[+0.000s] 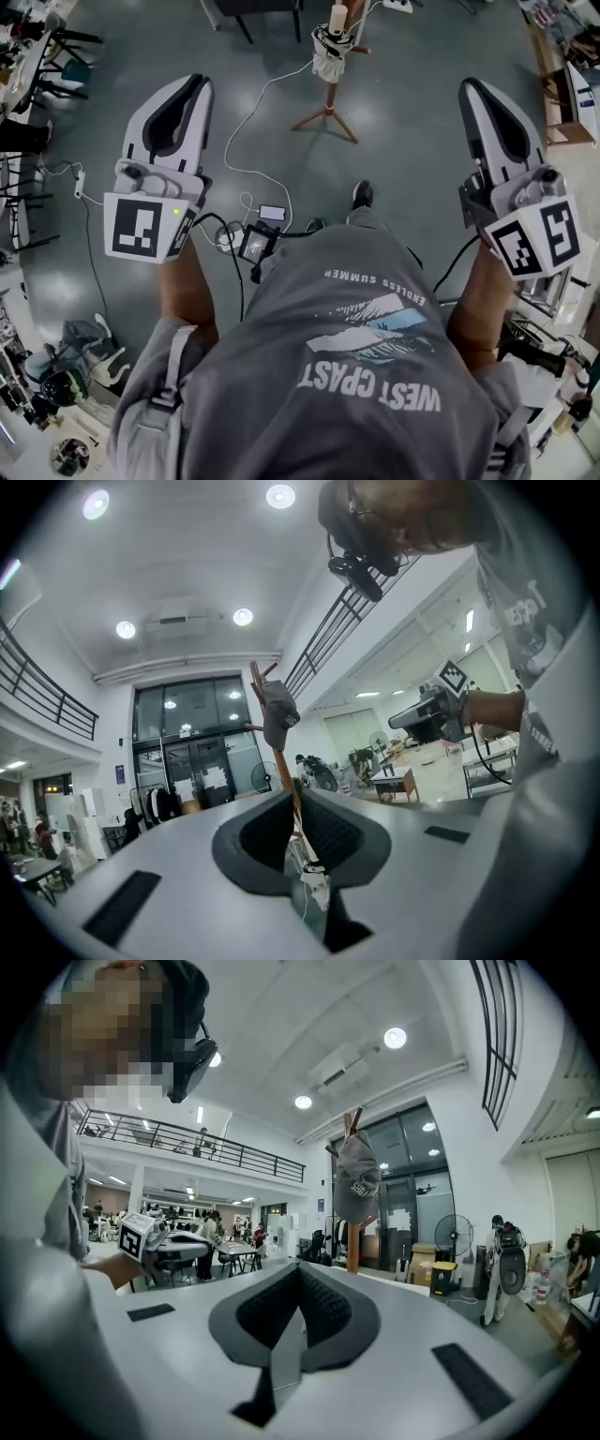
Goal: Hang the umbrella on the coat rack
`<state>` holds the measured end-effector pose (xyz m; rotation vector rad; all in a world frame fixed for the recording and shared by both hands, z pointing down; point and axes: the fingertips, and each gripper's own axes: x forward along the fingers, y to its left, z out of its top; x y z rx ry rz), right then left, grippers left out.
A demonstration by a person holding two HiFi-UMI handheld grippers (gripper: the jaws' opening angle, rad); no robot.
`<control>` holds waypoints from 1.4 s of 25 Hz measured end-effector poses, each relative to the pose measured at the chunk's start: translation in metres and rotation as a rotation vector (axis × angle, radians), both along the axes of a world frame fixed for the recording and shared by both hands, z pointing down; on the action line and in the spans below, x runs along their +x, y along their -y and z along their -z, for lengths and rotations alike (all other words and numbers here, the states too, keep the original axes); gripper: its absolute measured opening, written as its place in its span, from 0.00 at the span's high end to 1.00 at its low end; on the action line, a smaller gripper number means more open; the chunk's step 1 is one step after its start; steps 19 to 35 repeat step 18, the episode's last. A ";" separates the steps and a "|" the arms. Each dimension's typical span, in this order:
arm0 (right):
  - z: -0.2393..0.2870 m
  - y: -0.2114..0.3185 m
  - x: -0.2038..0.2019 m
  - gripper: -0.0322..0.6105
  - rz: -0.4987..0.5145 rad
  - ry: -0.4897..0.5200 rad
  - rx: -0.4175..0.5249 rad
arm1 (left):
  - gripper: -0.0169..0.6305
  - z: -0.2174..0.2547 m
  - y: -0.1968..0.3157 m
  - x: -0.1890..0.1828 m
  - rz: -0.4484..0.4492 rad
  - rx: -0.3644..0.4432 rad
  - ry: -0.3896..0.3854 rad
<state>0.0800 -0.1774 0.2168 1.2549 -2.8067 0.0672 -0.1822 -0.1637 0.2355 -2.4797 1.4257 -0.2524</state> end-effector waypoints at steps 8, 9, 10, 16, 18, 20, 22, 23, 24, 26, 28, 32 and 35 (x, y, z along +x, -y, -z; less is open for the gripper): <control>0.000 -0.015 0.006 0.91 -0.023 0.009 -0.002 | 0.91 -0.007 -0.005 0.018 -0.064 -0.020 0.014; -0.001 -0.016 0.007 0.91 -0.026 0.009 -0.004 | 0.91 -0.008 -0.005 0.020 -0.070 -0.021 0.013; -0.002 -0.017 0.009 0.91 -0.029 0.009 -0.006 | 0.91 -0.009 -0.004 0.023 -0.076 -0.022 0.014; -0.006 -0.018 0.015 0.91 -0.045 0.003 -0.021 | 0.91 -0.011 0.000 0.031 -0.100 -0.028 0.017; -0.005 -0.020 0.019 0.91 -0.047 0.002 -0.024 | 0.91 -0.011 -0.001 0.035 -0.103 -0.031 0.018; -0.005 -0.020 0.019 0.91 -0.047 0.002 -0.024 | 0.91 -0.011 -0.001 0.035 -0.103 -0.031 0.018; -0.005 -0.020 0.019 0.91 -0.047 0.002 -0.024 | 0.91 -0.011 -0.001 0.035 -0.103 -0.031 0.018; -0.005 -0.020 0.019 0.91 -0.047 0.002 -0.024 | 0.91 -0.011 -0.001 0.035 -0.103 -0.031 0.018; -0.005 -0.020 0.019 0.91 -0.047 0.002 -0.024 | 0.91 -0.011 -0.001 0.035 -0.103 -0.031 0.018; -0.005 -0.020 0.019 0.91 -0.047 0.002 -0.024 | 0.91 -0.011 -0.001 0.035 -0.103 -0.031 0.018; -0.005 -0.020 0.019 0.91 -0.047 0.002 -0.024 | 0.91 -0.011 -0.001 0.035 -0.103 -0.031 0.018; -0.005 -0.020 0.019 0.91 -0.047 0.002 -0.024 | 0.91 -0.011 -0.001 0.035 -0.103 -0.031 0.018; -0.005 -0.020 0.019 0.91 -0.047 0.002 -0.024 | 0.91 -0.011 -0.001 0.035 -0.103 -0.031 0.018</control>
